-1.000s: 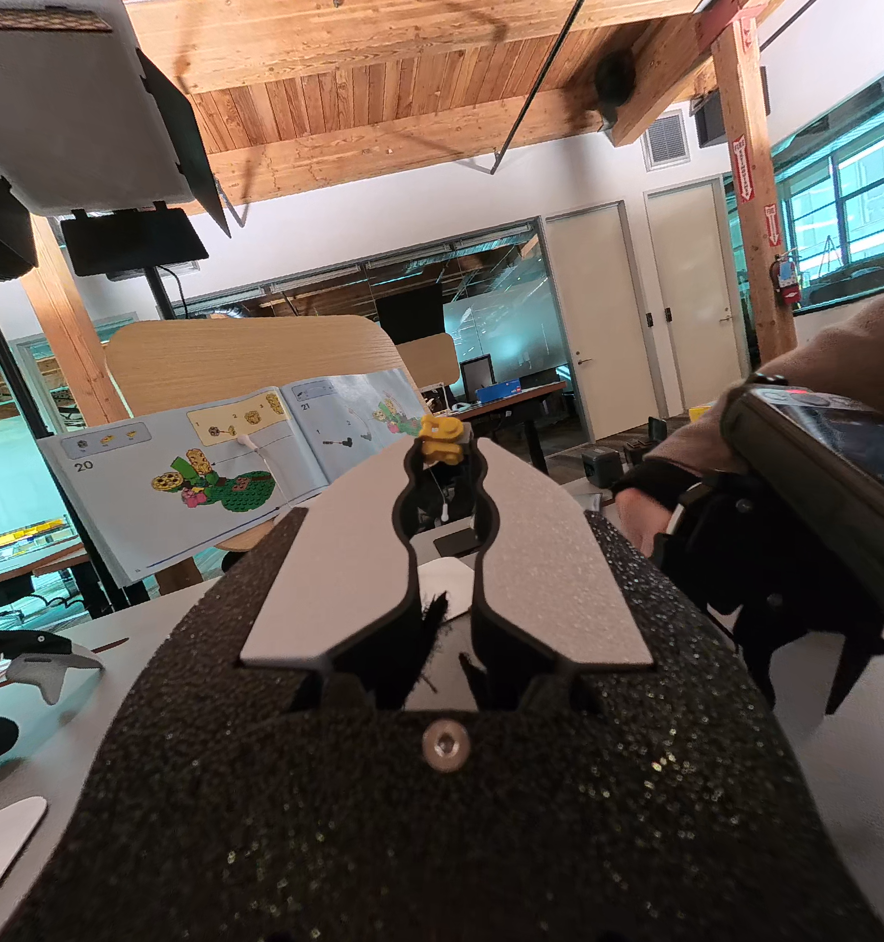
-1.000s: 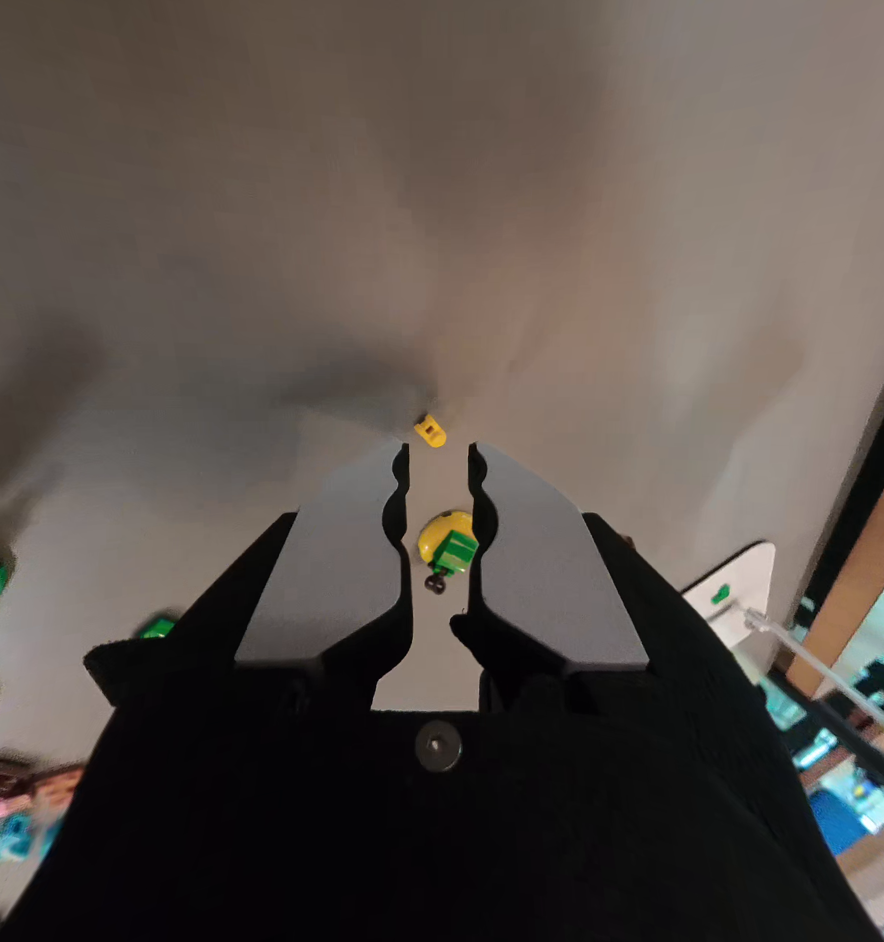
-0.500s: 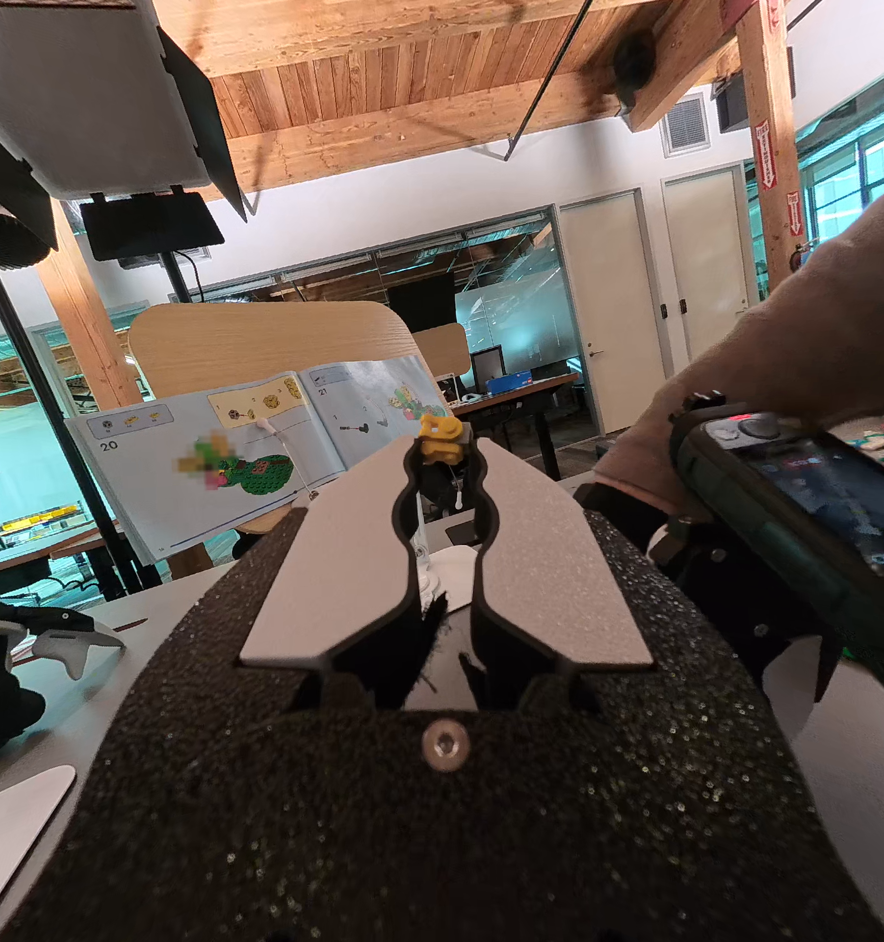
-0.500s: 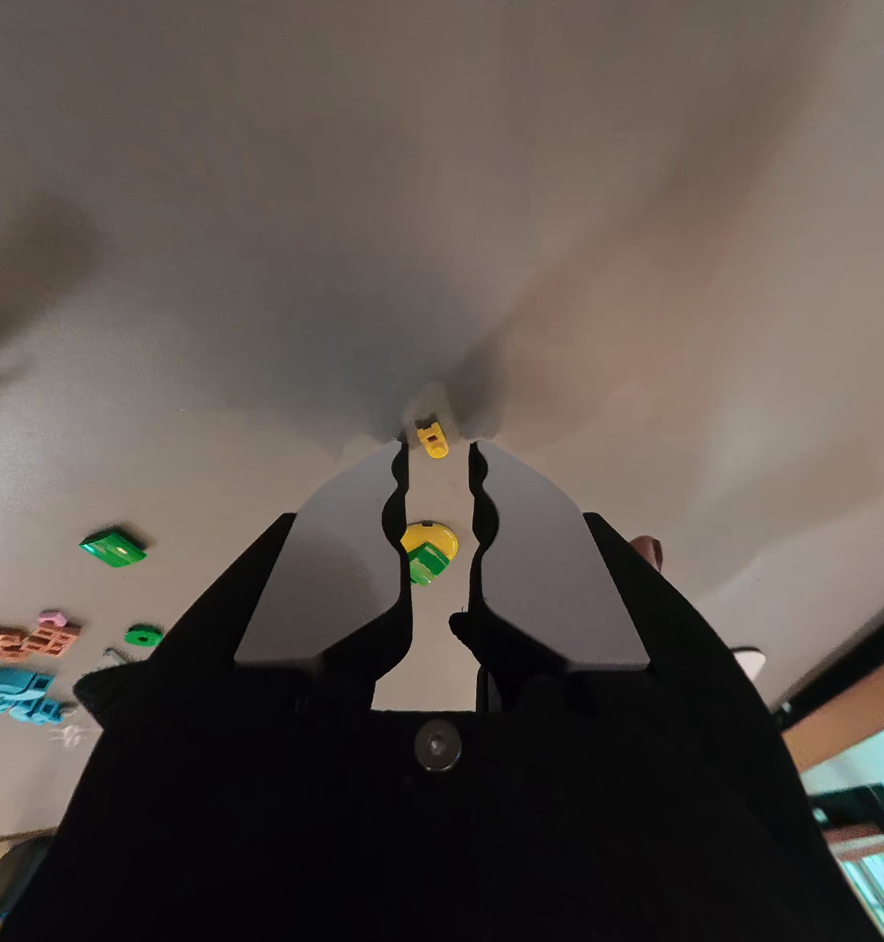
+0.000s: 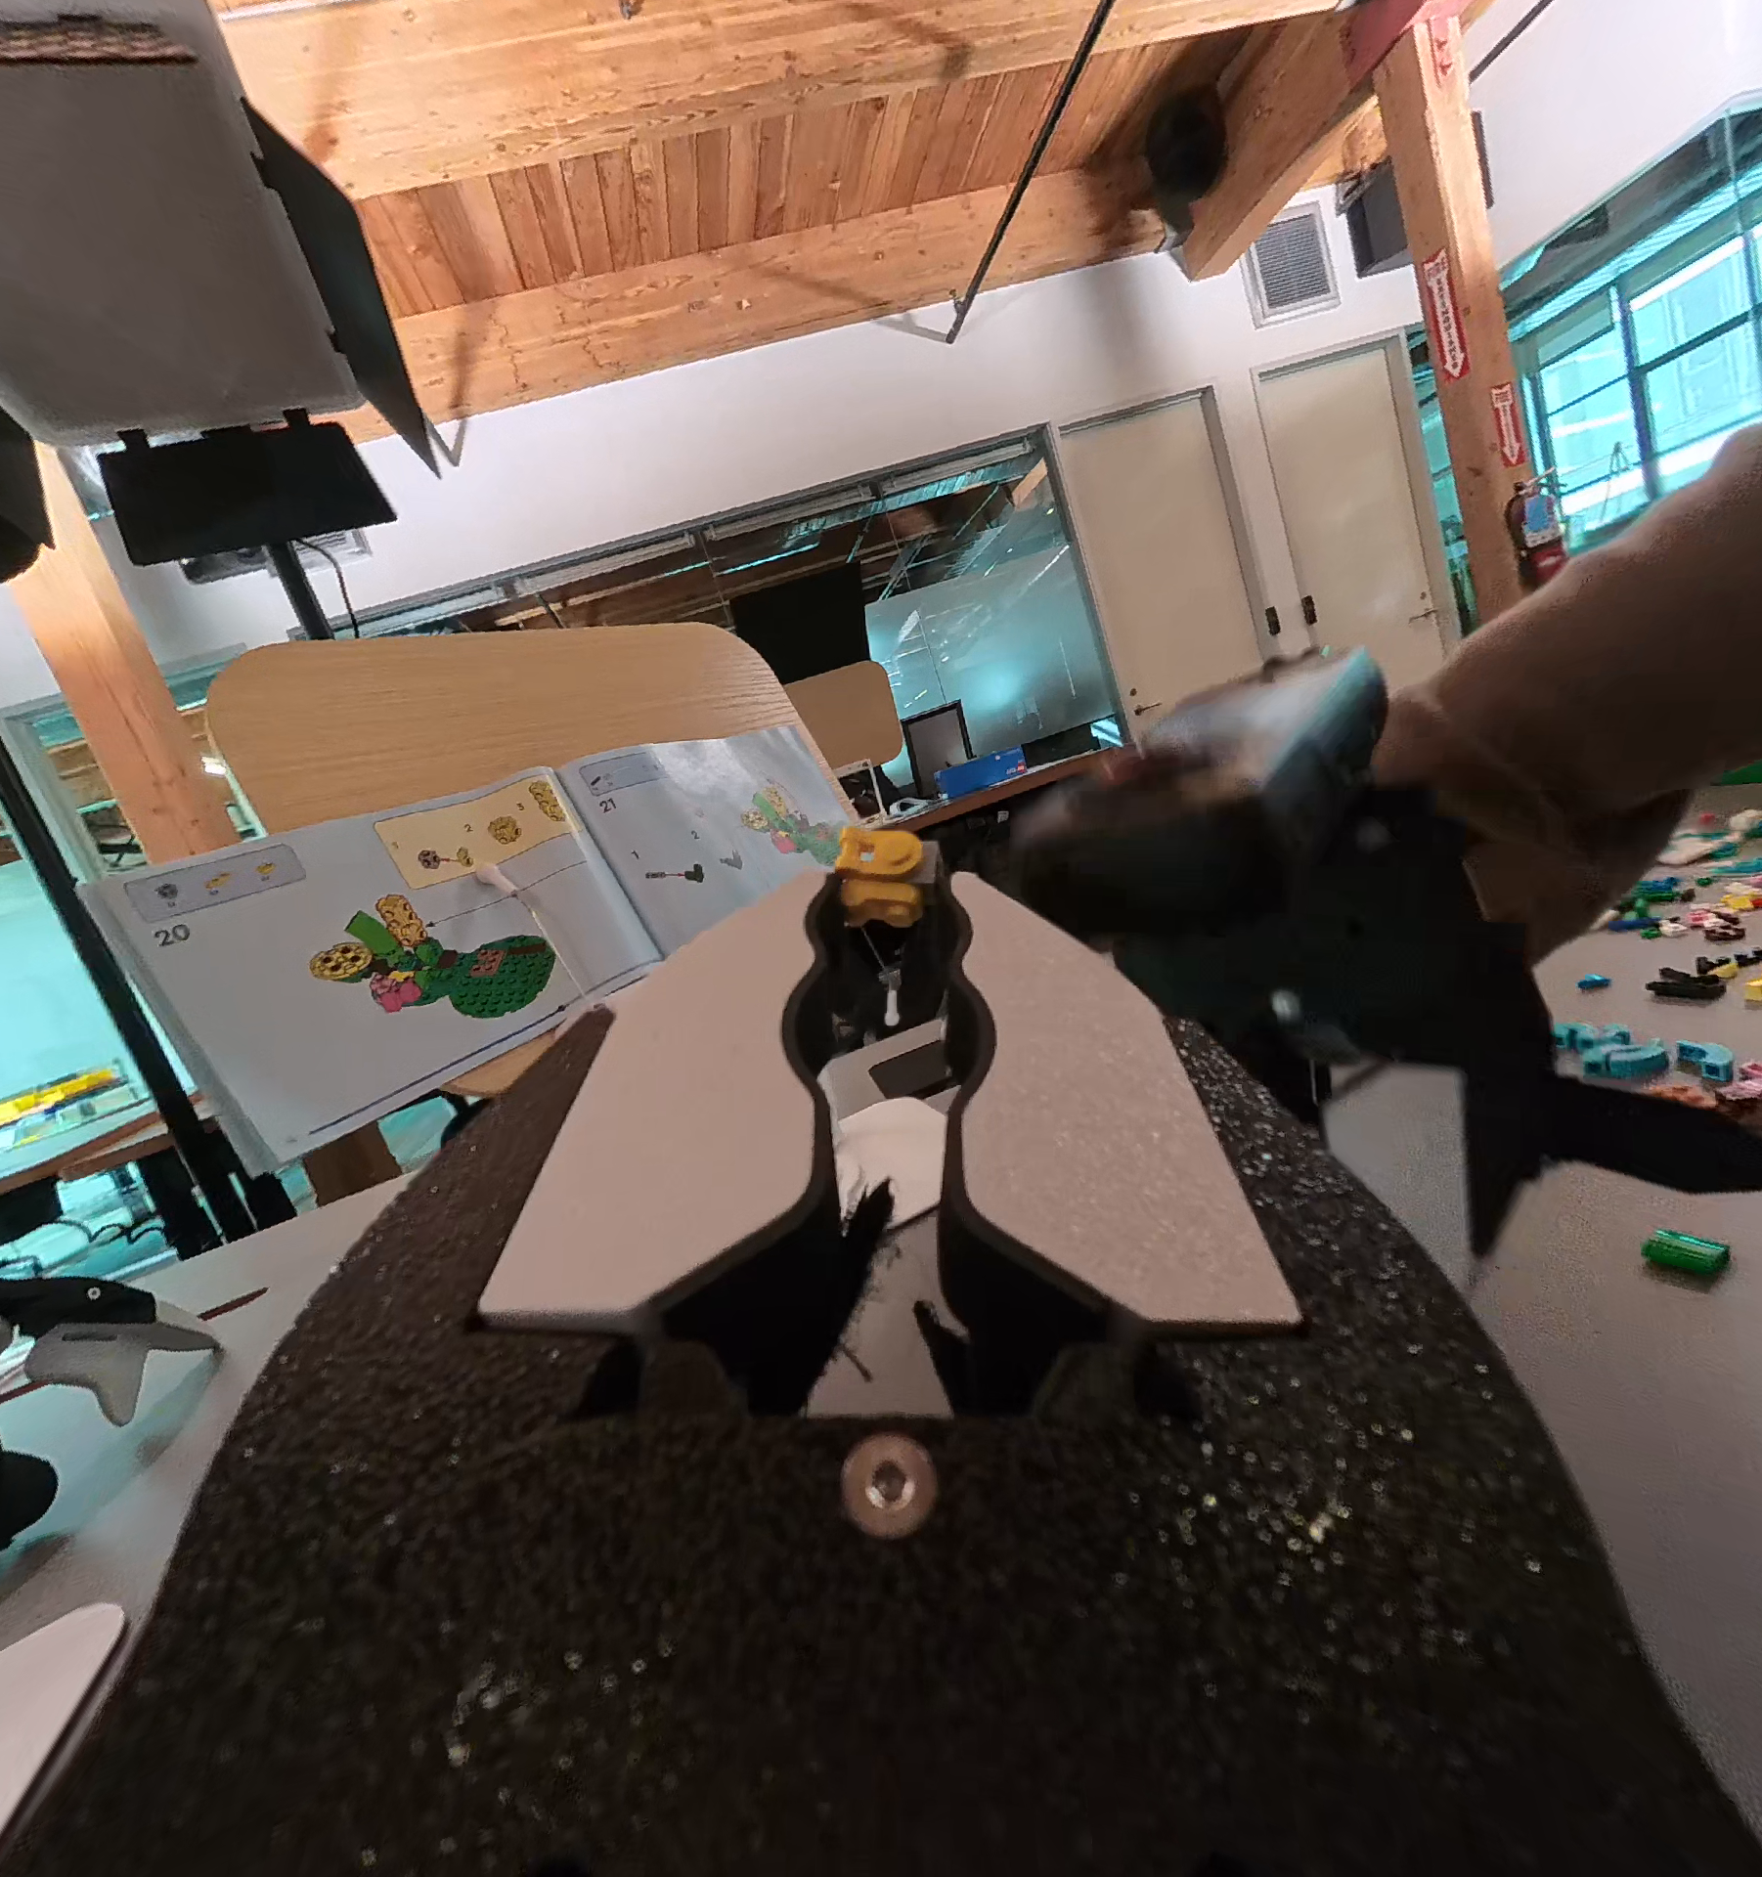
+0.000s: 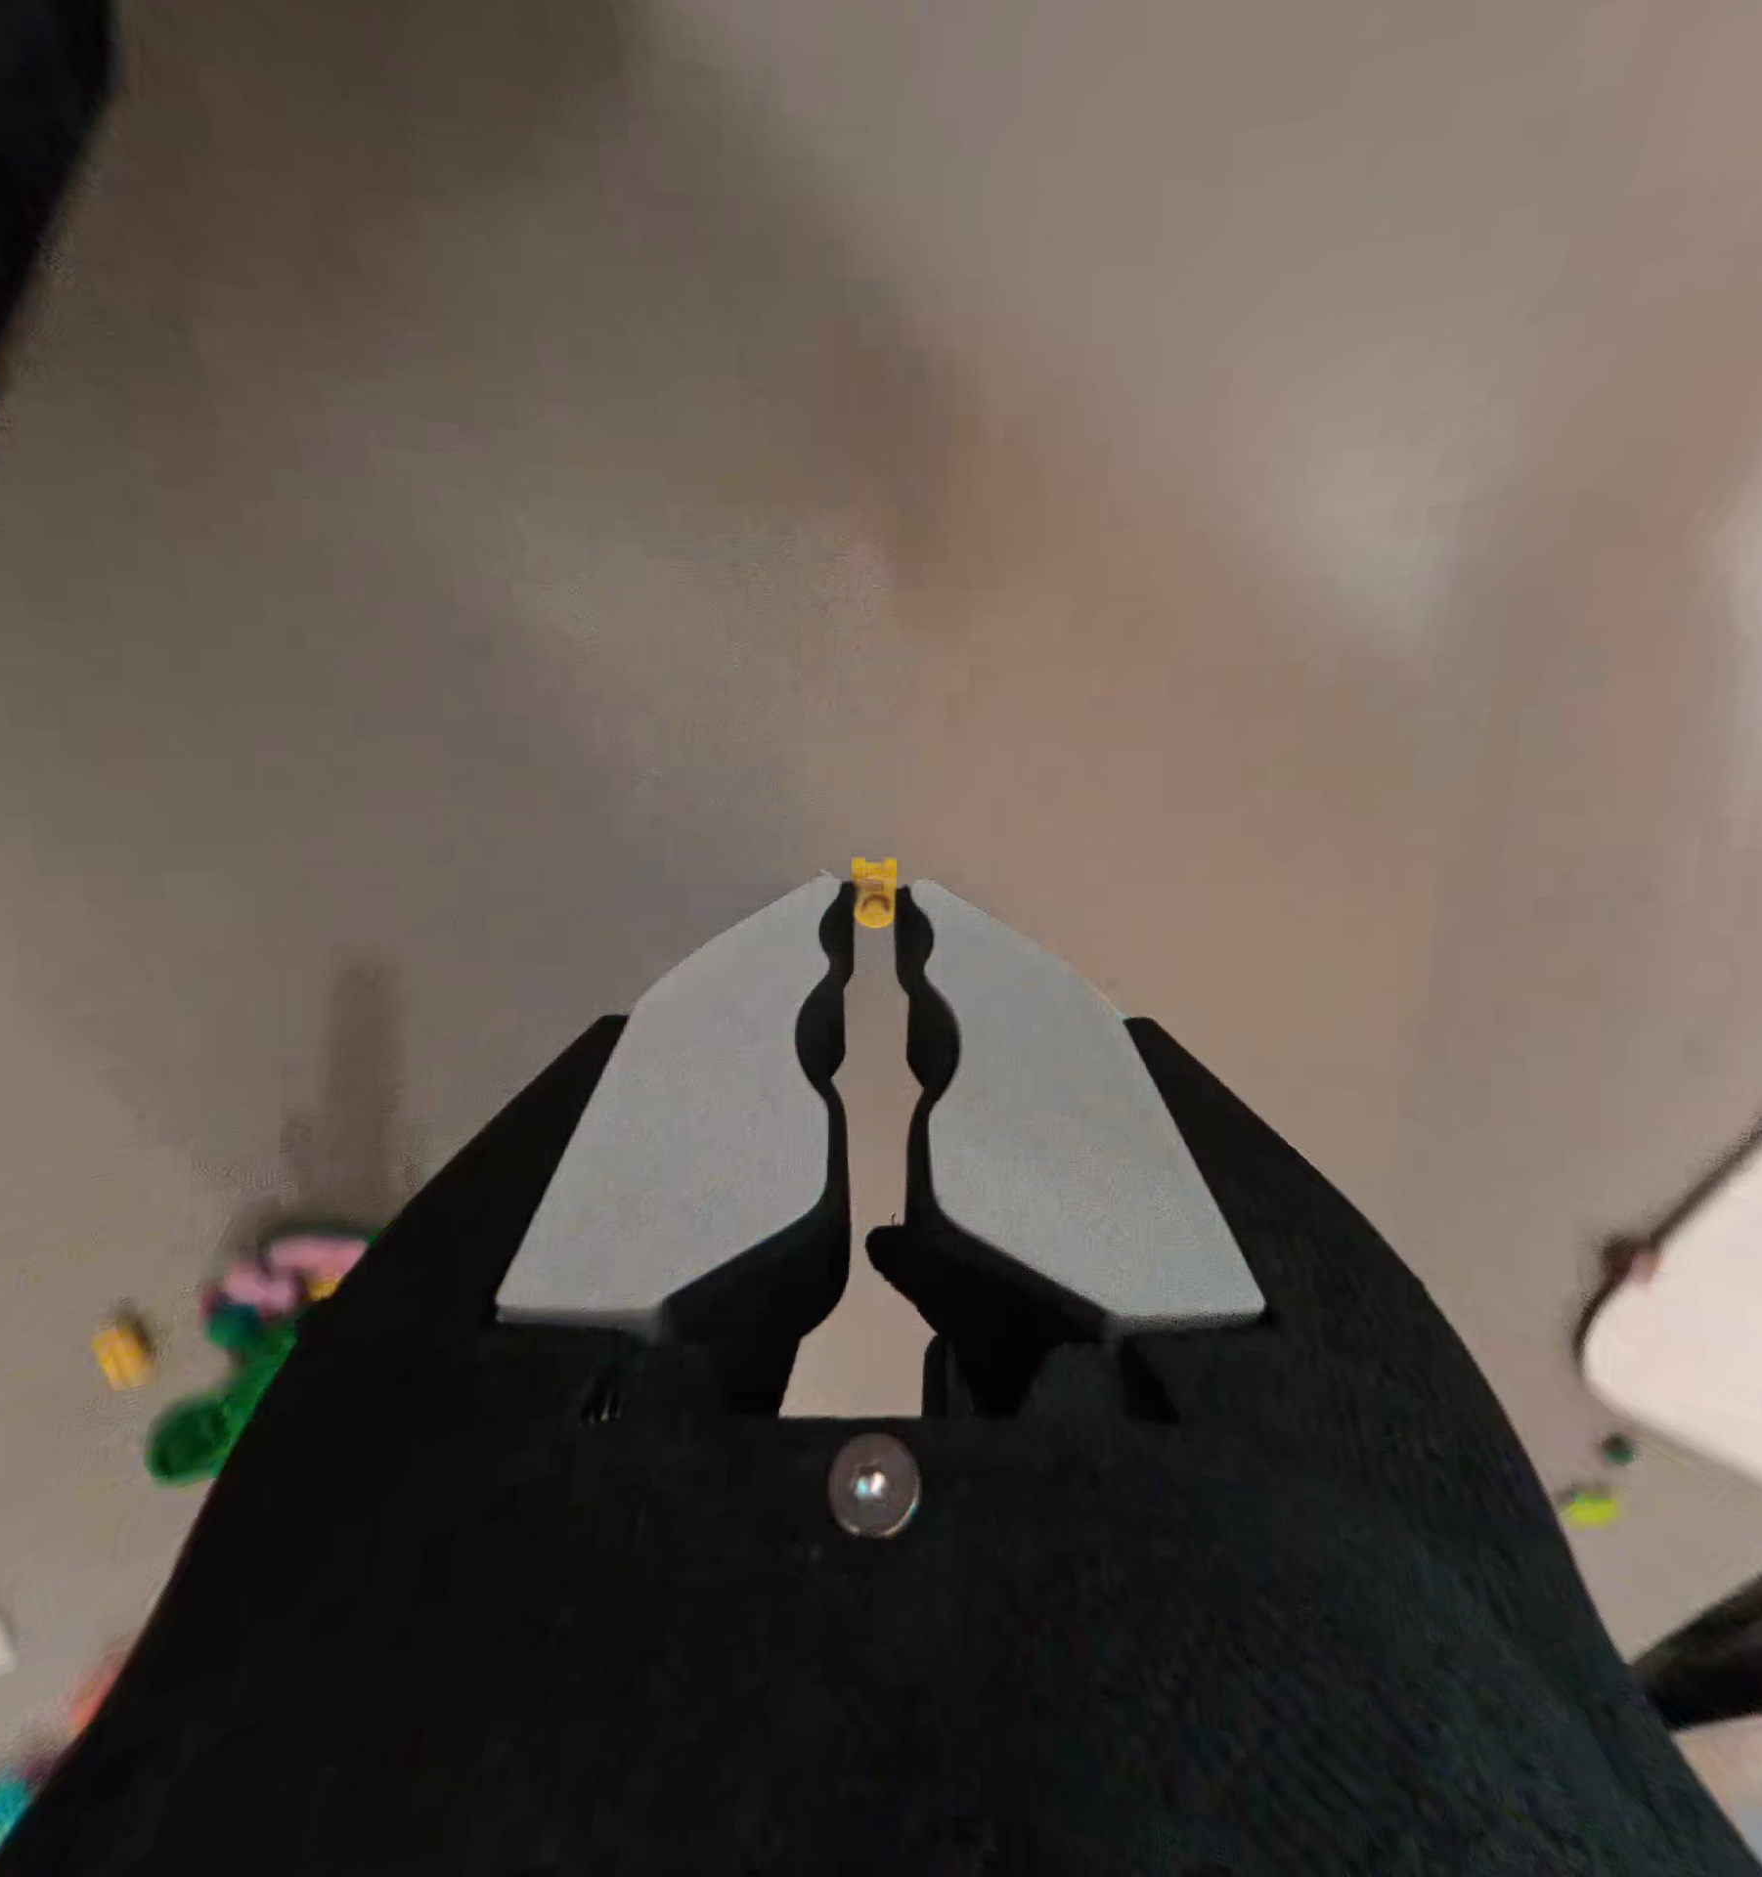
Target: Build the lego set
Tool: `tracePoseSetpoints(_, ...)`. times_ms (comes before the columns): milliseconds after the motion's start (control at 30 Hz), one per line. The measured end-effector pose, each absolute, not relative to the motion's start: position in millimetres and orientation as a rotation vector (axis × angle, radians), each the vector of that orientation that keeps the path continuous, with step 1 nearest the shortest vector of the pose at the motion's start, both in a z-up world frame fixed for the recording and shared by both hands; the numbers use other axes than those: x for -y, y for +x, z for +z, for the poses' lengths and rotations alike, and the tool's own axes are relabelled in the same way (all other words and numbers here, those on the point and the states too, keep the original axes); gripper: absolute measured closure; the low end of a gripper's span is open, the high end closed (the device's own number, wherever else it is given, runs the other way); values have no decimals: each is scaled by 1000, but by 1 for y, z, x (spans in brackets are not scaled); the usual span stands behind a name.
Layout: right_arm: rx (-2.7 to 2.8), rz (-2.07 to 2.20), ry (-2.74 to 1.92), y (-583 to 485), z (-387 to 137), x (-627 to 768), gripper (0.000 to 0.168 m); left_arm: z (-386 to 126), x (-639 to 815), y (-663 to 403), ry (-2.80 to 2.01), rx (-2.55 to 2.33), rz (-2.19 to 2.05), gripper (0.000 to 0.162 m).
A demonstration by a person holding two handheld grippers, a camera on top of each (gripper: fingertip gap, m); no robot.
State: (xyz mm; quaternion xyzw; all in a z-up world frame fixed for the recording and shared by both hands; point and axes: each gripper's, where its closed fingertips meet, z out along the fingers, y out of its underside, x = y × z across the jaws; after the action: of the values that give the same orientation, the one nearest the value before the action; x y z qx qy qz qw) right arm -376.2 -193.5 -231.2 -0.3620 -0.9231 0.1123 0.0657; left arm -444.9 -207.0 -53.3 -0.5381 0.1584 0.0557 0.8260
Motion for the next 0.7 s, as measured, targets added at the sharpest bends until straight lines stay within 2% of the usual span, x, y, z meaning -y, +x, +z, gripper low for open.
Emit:
tracePoseSetpoints(167,2012,887,-1473,-398,-138,195,163,-51,209,-422,-1088,-445,147,146)
tracePoseSetpoints(333,1291,1691,-1703,-380,-62,205,164,-47,218,-383,-1000,-634,255,146)
tracePoseSetpoints(700,1346,1878,-1514,-346,-53,228,164,-49,227,-350,-939,-757,173,146)
